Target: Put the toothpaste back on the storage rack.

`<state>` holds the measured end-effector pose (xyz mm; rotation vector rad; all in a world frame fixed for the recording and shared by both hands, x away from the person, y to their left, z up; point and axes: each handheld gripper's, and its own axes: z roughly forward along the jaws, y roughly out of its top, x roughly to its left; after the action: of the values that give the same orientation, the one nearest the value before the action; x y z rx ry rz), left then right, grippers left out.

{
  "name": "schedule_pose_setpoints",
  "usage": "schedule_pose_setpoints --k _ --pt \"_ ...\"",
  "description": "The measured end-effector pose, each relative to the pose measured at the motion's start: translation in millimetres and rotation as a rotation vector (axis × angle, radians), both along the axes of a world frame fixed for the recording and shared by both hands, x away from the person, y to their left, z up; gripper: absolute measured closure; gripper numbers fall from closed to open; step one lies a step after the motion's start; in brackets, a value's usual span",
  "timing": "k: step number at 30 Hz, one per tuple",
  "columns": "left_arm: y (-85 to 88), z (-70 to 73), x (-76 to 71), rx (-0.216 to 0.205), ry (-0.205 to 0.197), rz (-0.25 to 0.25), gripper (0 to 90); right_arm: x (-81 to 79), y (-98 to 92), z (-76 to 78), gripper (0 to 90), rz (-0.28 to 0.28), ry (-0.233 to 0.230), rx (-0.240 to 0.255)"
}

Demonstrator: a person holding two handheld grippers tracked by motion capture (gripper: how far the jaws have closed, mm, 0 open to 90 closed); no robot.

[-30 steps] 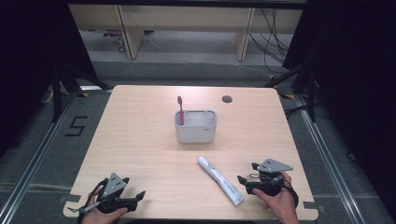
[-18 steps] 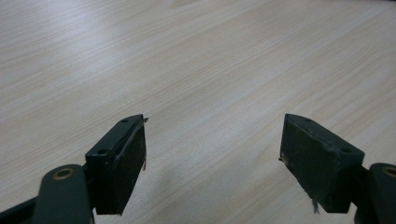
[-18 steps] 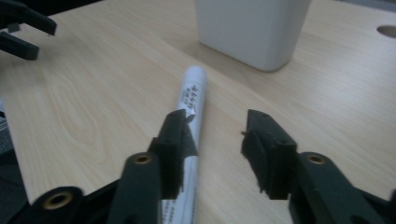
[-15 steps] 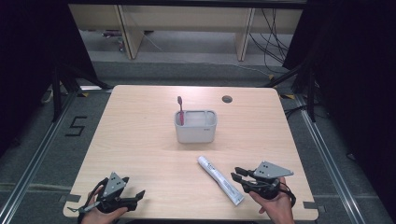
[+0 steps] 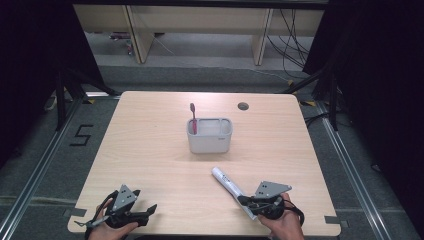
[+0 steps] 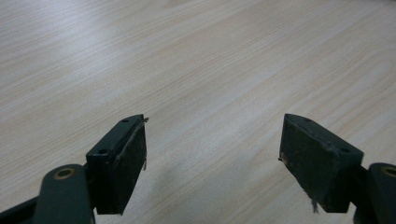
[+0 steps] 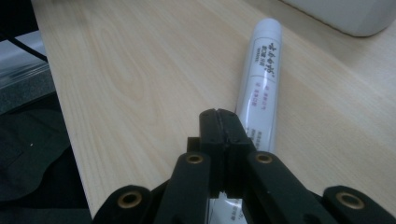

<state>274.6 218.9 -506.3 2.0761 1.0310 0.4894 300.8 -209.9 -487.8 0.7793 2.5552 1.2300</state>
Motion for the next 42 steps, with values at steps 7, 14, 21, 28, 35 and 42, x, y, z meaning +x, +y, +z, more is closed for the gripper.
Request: schedule_pose_setpoints --k 7,14,21,28,35,42 --pt "-0.6 -1.3 0.4 -0.002 0.001 -0.002 22.8 -0.5 4.3 -6.4 90.0 0.027 0.023 -0.041" --pt "-0.6 -1.5 0.6 -0.005 -0.008 -0.002 22.8 -0.8 3.9 -8.2 90.0 0.022 0.035 -0.062" --pt "-1.9 -1.7 0.6 0.003 0.000 0.002 22.9 -0.9 2.6 -9.0 90.0 0.017 0.041 -0.092" --pt "-2.0 -1.9 -0.1 0.004 0.003 -0.011 22.9 4.6 -5.4 -8.5 90.0 -0.016 0.031 -0.105" --pt "-1.3 -1.8 -0.1 0.010 0.003 -0.017 23.0 12.6 -9.8 -8.7 90.0 -0.034 0.013 -0.114" --pt "-2.4 -2.0 0.7 0.013 0.000 -0.020 23.1 22.2 -14.0 -8.5 90.0 -0.074 0.008 -0.128"
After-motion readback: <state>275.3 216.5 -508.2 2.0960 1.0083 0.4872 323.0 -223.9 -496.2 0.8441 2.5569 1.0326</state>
